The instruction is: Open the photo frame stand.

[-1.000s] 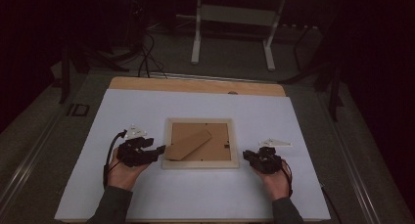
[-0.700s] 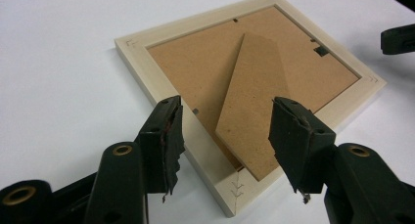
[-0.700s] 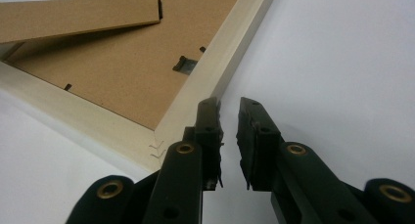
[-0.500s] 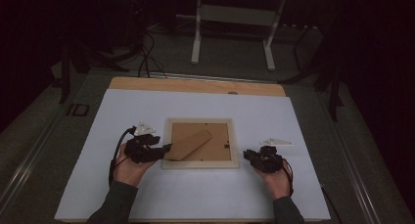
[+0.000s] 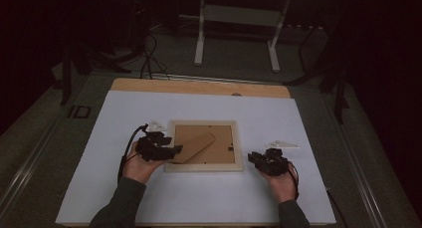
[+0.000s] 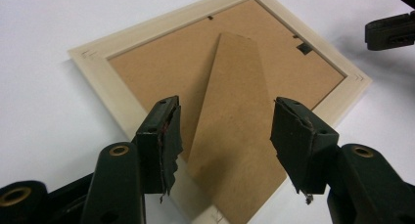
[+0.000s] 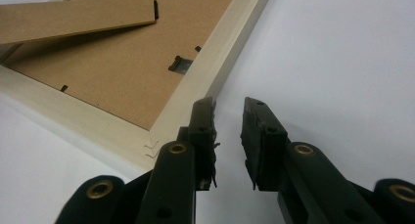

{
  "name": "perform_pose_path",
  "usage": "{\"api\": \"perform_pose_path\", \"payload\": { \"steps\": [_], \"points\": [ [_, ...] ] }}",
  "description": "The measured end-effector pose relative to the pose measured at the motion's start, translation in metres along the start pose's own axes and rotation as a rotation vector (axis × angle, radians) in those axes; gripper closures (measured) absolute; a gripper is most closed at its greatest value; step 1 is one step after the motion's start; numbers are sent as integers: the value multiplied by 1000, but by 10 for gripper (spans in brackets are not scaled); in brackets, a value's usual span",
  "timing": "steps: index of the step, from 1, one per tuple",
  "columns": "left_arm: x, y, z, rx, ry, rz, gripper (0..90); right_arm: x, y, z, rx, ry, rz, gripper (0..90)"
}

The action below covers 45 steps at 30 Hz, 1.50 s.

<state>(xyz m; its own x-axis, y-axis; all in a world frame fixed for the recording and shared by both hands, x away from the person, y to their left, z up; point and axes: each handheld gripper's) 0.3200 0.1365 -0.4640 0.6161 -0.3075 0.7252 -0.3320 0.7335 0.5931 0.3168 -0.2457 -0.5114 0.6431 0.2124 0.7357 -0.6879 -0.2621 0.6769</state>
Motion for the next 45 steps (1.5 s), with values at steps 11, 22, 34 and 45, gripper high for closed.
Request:
{"api": "perform_pose_path", "payload": {
  "steps": [11,22,34,45],
  "points": [
    [16,-20,-5,-21,-17,-44,450,-1,-1,1,2,-4,-1,740],
    [26,-43,-12,-63,-4,-112,352,-2,-2,0,5,-1,-6,735],
    [28,-66,-20,-121,-6,-199,331,-2,-2,0,6,1,-8,732],
    [27,-78,-24,-128,11,-245,335,-2,-3,1,8,0,-10,731]
  ]
}}
Point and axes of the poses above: each handheld gripper's, and its own axes: y roughly backward along the jaws, x roughly out of its top, z roughly to its right, and after that the axes turned 15 degrees about -x, right-handed
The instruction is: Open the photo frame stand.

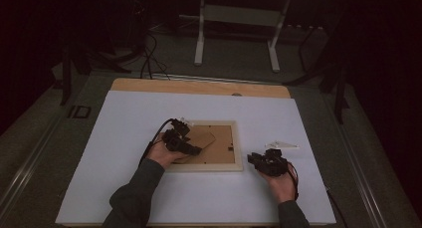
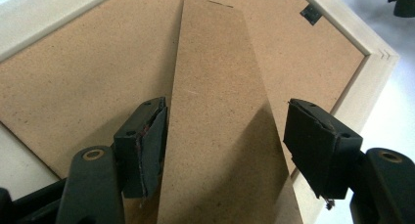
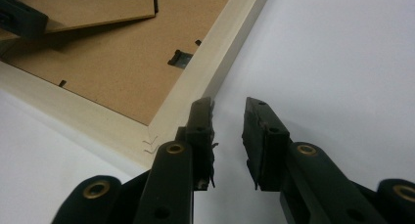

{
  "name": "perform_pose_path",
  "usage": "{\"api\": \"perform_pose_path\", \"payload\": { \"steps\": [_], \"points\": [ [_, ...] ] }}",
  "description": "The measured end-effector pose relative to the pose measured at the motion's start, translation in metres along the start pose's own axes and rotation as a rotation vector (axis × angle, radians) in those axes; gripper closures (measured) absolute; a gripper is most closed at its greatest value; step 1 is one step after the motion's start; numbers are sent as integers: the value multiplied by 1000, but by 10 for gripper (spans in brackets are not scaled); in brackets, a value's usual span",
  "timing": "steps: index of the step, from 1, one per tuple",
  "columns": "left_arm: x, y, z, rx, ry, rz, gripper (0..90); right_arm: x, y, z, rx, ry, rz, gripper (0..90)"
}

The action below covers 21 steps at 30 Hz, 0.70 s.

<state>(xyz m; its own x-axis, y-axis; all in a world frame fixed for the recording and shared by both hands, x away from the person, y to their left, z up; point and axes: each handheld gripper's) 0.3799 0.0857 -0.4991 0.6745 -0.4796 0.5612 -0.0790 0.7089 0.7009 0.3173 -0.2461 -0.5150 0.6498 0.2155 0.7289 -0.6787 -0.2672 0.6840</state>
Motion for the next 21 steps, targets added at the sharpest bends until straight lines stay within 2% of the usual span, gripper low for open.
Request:
{"api": "perform_pose_path", "payload": {
  "steps": [3,11,21],
  "points": [
    [0,-2,-1,-2,10,-8,343,0,-1,0,0,-2,-1,730],
    [0,-5,-1,10,1,-45,347,0,-1,0,0,-4,-2,729],
    [0,-6,1,19,-8,-58,380,-1,-2,1,3,-3,-5,728]
  ]
}}
Point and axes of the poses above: each handheld gripper's, and its own axes: y roughly backward along the jaws, x roughly out of its top, z roughly to its right, and after that the axes turned 15 degrees about -x, right-handed
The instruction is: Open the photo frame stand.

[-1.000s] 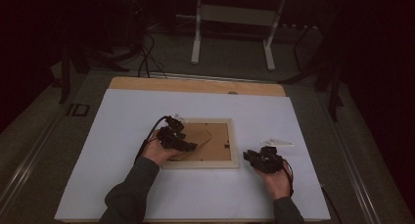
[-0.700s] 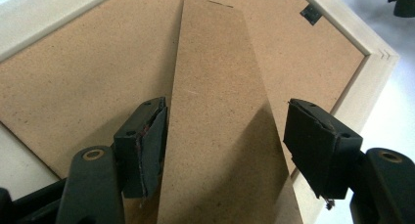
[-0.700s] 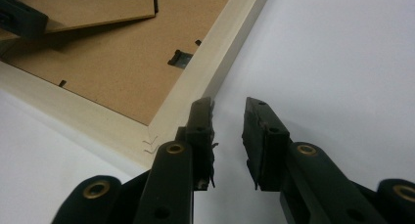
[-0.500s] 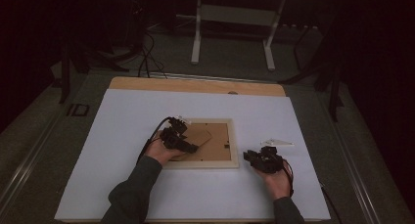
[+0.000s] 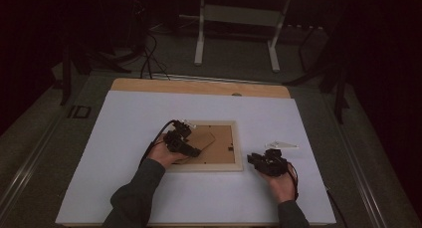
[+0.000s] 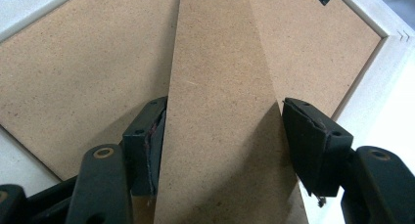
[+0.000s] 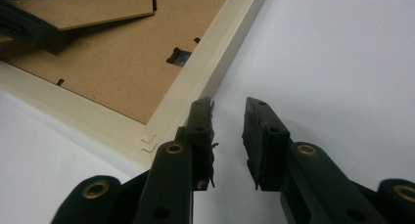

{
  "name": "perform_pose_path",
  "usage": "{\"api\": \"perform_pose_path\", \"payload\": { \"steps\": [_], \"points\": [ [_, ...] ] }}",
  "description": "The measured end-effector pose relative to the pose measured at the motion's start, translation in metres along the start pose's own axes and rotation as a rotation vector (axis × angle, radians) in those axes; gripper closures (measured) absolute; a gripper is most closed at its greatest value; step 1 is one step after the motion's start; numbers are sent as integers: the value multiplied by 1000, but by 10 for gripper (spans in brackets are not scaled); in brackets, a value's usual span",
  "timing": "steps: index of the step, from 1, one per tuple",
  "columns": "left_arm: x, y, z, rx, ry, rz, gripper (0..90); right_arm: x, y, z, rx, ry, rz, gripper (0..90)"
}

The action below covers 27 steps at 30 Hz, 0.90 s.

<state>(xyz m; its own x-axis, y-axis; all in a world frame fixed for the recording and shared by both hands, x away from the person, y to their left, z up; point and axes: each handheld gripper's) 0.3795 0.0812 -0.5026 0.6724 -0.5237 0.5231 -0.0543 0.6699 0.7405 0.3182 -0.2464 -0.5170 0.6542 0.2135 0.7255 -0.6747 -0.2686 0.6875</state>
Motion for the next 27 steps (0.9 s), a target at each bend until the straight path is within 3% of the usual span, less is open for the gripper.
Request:
{"api": "perform_pose_path", "payload": {
  "steps": [13,20,27],
  "points": [
    [1,-1,3,24,-19,-22,380,0,0,1,-1,-4,-1,727],
    [1,-4,8,66,-49,-40,371,0,0,1,-2,-4,-2,726],
    [1,-5,9,81,-62,-43,376,0,0,2,-3,-6,1,726]
  ]
}}
Point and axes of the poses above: each handheld gripper's, and its own axes: y roughly backward along the jaws, x roughly out of its top, z roughly to its right, and after that the axes turned 15 degrees about -x, right-handed
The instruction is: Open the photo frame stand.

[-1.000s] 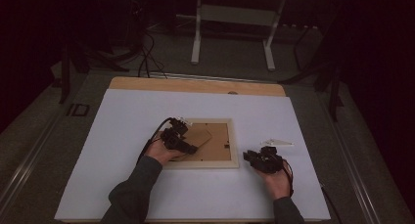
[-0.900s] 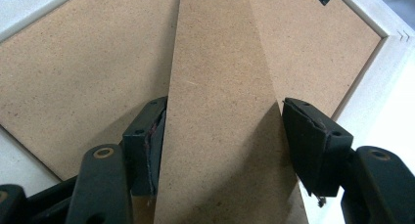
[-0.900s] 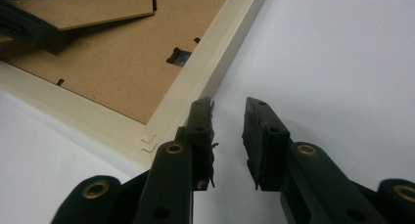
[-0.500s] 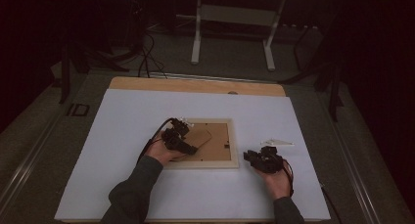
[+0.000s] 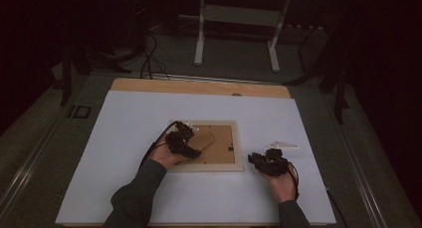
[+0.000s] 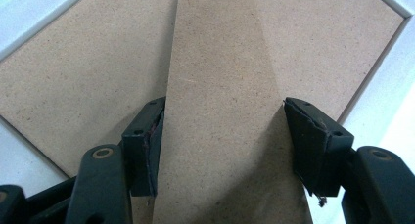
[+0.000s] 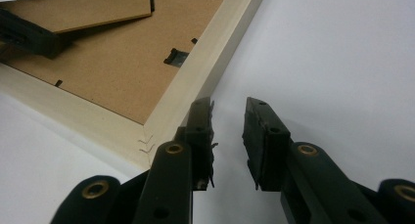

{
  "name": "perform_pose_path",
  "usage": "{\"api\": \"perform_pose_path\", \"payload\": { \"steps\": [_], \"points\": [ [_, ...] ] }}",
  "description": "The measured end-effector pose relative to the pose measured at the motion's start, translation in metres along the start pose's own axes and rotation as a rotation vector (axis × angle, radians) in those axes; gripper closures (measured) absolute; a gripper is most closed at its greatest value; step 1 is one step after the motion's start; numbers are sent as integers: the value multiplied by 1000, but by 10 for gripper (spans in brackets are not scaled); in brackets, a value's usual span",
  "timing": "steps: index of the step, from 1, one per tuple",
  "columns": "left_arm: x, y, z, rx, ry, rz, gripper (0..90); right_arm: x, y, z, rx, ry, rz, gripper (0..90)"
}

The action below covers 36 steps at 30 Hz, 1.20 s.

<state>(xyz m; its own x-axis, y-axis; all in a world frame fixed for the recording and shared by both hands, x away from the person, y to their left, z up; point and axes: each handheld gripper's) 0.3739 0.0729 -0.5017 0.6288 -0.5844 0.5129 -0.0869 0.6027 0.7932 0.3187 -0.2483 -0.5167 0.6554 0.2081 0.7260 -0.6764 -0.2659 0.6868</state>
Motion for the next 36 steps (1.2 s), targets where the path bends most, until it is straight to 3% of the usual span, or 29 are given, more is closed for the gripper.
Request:
{"api": "perform_pose_path", "payload": {
  "steps": [9,20,36],
  "points": [
    [-1,0,5,43,-48,4,378,-1,1,2,-1,-12,-1,723],
    [-3,-1,9,71,-72,18,377,1,-2,-7,-4,12,-5,718],
    [-8,0,21,138,-124,53,376,27,2,-4,-32,57,19,684]
  ]
}}
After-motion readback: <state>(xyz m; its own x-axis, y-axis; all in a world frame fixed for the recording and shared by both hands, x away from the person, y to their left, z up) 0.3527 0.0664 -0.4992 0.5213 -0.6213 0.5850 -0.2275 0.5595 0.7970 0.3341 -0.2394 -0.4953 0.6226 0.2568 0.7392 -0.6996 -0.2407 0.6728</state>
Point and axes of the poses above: each handheld gripper's, and its own axes: y roughly backward along the jaws, x roughly out of its top, z roughly to its right, and after that the axes turned 15 degrees about -x, right-handed
